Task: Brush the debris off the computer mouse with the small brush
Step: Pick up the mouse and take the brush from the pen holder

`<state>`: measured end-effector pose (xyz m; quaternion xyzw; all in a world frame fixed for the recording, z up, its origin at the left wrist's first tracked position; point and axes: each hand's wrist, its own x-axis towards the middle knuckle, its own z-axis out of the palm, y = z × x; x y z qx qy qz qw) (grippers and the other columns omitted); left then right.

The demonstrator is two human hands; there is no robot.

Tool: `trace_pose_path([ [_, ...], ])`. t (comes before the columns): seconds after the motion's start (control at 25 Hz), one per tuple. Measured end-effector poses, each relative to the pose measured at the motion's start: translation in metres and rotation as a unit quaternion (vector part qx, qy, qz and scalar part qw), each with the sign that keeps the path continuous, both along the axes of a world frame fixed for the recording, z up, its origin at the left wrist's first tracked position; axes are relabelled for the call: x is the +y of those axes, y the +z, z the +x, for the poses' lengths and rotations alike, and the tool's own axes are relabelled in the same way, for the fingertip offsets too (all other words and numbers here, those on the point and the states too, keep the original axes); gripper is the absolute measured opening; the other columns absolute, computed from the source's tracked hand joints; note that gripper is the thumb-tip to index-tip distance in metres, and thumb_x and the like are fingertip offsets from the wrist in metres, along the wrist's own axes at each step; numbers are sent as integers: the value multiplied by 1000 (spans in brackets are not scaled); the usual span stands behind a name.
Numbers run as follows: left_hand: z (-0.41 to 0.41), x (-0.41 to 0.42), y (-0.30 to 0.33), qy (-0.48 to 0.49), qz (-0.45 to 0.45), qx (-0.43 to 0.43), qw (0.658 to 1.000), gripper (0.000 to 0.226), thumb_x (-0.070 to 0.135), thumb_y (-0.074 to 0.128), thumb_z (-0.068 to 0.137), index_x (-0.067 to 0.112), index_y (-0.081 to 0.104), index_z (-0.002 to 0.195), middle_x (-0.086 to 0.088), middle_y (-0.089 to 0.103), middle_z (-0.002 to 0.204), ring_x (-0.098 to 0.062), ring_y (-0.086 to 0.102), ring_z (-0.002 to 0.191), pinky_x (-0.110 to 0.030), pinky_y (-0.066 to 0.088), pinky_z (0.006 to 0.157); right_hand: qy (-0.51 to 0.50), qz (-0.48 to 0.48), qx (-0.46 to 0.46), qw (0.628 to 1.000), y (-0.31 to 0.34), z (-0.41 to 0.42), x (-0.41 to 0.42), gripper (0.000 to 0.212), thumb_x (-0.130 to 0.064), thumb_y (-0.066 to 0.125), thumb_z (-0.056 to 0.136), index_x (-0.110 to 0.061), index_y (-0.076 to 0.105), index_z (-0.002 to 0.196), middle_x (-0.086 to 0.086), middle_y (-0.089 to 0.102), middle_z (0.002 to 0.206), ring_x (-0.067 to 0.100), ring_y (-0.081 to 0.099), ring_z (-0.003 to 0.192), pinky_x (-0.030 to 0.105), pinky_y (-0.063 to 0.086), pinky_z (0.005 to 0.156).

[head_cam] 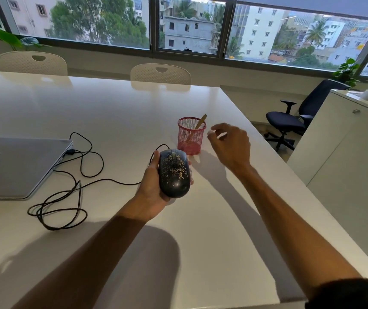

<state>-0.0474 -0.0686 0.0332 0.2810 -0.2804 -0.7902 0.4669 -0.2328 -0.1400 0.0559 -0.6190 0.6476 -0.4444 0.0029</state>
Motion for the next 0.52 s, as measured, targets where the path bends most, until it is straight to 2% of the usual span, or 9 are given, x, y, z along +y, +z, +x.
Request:
trace_pose_path([
  [0.2, -3, 0, 4, -6, -3, 6, 1000, 82, 53, 47, 81, 0, 43, 144, -14, 59, 91, -22, 66, 62, -29, 56, 49, -26, 45, 33, 998, -4, -8, -55, 40, -42, 64, 93, -17, 68, 123, 2, 76, 111, 22, 73, 99, 43, 58, 92],
  [0.32, -5, 0, 5, -1, 0, 11, 1000, 81, 54, 42, 88, -1, 39, 147, -14, 59, 91, -22, 66, 61, -30, 57, 50, -8, 85, -3, 996, -3, -8, -79, 44, -43, 66, 91, -12, 69, 122, 5, 74, 116, 25, 71, 104, 42, 56, 92],
  [0.4, -5, 0, 6, -3, -1, 10, 1000, 78, 55, 41, 87, 0, 43, 143, -14, 59, 90, -21, 66, 61, -30, 57, 50, -1, 95, -39, 995, -3, -6, -91, 45, -46, 68, 89, -11, 72, 116, 5, 74, 116, 26, 70, 103, 43, 57, 89],
  [0.52, -5, -1, 7, 0, -1, 16, 1000, 70, 55, 41, 87, 3, 48, 132, -14, 60, 88, -20, 66, 61, -30, 58, 51, -10, 93, -57, 994, -5, -1, -102, 35, -44, 71, 87, -13, 77, 104, 5, 78, 104, 26, 71, 91, 38, 56, 80],
])
